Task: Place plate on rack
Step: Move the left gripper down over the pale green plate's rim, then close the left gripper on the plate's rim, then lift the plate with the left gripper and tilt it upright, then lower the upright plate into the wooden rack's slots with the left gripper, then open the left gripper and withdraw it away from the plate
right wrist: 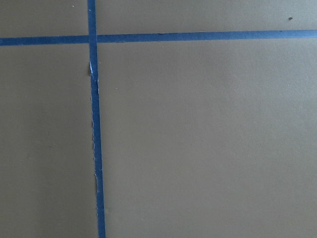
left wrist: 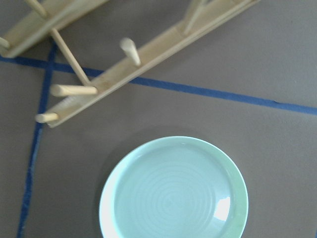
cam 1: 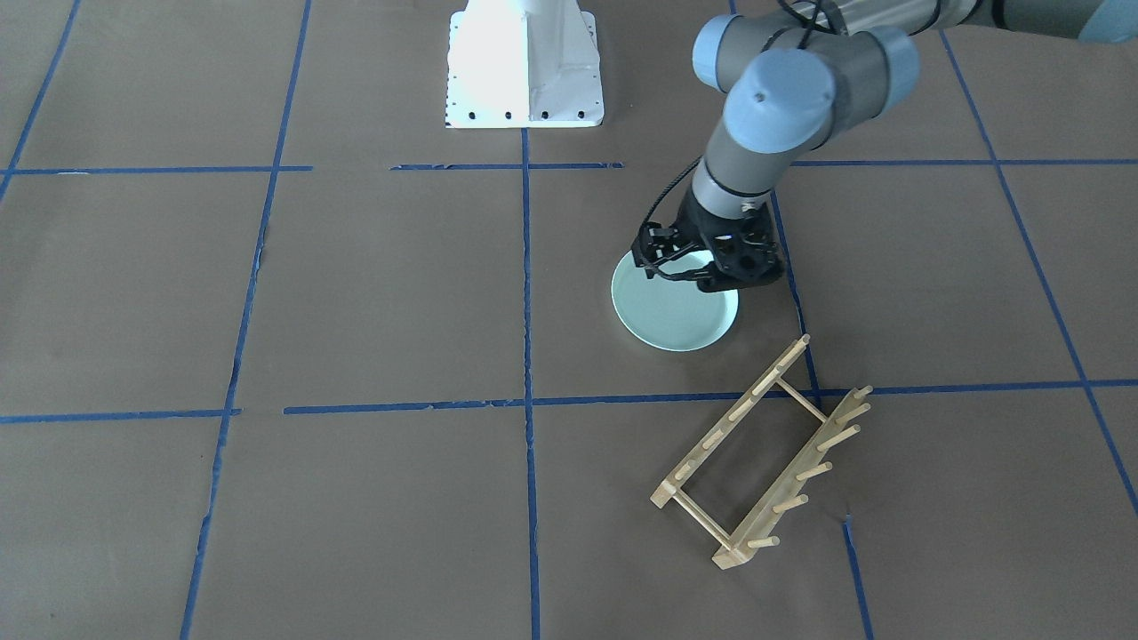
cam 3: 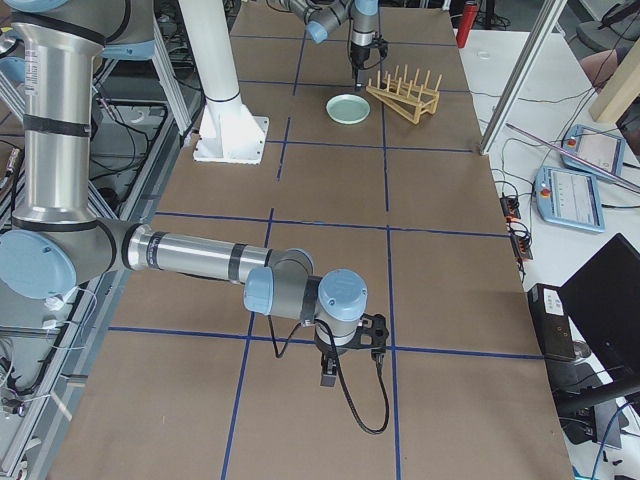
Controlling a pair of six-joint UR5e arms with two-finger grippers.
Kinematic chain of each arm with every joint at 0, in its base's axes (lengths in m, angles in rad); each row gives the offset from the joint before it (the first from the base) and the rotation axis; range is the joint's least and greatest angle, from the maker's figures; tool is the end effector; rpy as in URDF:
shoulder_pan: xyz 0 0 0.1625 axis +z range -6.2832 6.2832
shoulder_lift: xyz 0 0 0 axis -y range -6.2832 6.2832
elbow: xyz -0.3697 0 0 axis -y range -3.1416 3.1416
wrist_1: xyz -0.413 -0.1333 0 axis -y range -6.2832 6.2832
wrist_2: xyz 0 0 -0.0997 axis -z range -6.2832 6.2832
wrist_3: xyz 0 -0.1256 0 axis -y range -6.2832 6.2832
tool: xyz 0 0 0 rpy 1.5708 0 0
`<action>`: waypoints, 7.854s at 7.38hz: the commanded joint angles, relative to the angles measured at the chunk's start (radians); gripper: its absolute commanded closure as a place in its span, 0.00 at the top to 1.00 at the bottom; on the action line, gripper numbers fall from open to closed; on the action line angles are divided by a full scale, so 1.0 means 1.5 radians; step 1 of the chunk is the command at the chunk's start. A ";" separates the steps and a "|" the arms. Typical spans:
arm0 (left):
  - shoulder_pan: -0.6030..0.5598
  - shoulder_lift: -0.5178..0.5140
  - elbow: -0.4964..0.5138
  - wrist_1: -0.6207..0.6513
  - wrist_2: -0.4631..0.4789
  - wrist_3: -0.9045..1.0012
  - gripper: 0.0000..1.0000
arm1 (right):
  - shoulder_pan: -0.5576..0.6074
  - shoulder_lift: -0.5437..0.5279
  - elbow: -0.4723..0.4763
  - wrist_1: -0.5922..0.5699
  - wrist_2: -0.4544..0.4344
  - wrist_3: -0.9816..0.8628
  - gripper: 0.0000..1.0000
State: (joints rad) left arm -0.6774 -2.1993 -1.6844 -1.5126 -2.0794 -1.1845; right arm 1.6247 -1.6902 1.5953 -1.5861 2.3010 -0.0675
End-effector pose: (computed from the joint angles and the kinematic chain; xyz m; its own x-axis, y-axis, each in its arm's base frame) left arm 0.4756 -0.4751 0.2045 0.6754 -0.1209 -0.7275 0.0575 0.9921 -0.1116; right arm 0.0740 -0.4526 0.6727 0.7419 0.0462 0.6689 -0.0035 0.9979 -0.0650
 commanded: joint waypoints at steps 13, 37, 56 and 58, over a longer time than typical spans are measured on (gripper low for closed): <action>-0.019 -0.058 -0.016 -0.069 0.064 -0.099 0.00 | 0.000 0.000 0.000 0.000 0.000 0.000 1.00; -0.195 0.008 0.203 -0.850 0.210 -0.371 0.00 | 0.000 0.000 0.000 0.000 0.000 0.000 1.00; -0.413 0.174 0.192 -0.469 -0.108 0.284 1.00 | 0.000 0.000 0.000 0.000 0.000 0.000 1.00; -0.524 0.233 0.152 -0.266 -0.107 0.624 1.00 | 0.000 0.001 0.000 0.000 0.000 0.000 1.00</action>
State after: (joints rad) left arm -1.3567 -1.9052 -1.4171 -2.1078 -2.2314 -0.5660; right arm 1.6249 -1.6902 1.5953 -1.5862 2.3010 -0.0675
